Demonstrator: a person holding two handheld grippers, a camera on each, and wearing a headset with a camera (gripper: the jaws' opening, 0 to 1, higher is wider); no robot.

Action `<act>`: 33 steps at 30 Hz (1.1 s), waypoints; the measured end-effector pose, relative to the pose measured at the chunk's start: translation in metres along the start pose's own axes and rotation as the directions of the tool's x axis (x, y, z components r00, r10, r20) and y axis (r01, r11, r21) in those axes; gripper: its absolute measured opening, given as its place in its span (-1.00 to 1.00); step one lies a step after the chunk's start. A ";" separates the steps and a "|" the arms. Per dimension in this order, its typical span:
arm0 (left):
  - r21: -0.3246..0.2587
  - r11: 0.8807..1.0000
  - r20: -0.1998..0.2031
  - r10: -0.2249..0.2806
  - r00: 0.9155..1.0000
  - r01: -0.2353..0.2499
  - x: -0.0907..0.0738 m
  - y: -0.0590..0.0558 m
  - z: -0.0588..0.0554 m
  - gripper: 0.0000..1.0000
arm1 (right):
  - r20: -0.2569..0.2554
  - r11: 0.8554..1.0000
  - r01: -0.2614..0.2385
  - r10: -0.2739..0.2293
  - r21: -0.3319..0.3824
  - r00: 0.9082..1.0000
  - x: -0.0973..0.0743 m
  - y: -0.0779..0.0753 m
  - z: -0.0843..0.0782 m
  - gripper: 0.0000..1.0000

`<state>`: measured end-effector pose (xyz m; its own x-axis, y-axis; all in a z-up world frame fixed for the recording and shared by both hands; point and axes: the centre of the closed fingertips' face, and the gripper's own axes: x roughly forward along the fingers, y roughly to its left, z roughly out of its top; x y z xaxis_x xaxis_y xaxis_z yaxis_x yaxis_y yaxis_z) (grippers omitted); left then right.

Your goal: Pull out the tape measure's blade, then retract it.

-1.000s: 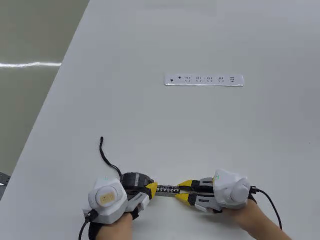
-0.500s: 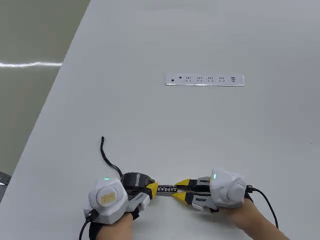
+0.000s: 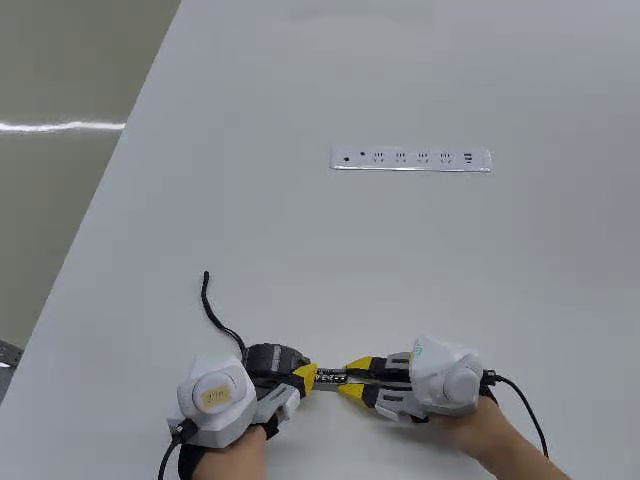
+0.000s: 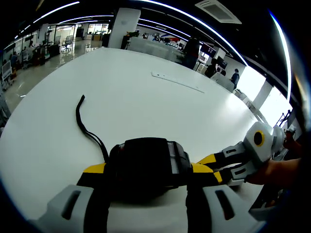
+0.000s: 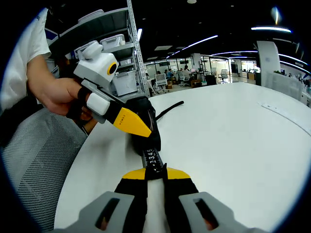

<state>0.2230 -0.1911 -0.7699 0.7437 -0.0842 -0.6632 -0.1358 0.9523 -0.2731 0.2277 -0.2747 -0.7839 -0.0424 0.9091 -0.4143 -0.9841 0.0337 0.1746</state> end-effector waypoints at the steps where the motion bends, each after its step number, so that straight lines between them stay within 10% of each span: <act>1: 0.002 1.000 -0.001 0.000 1.000 0.000 0.000 0.000 0.000 0.21 | -0.001 1.000 0.000 0.000 -0.003 1.000 0.000 0.000 0.000 -0.79; 33: -0.026 1.000 0.001 -0.007 1.000 0.007 0.001 0.001 0.002 0.21 | -0.011 1.000 0.014 -0.015 -0.024 1.000 0.030 0.004 0.010 -0.79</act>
<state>0.2246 -0.1898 -0.7691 0.7449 -0.0903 -0.6610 -0.1481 0.9437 -0.2958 0.2239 -0.2431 -0.7870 -0.0299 0.9039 -0.4268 -0.9884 0.0368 0.1473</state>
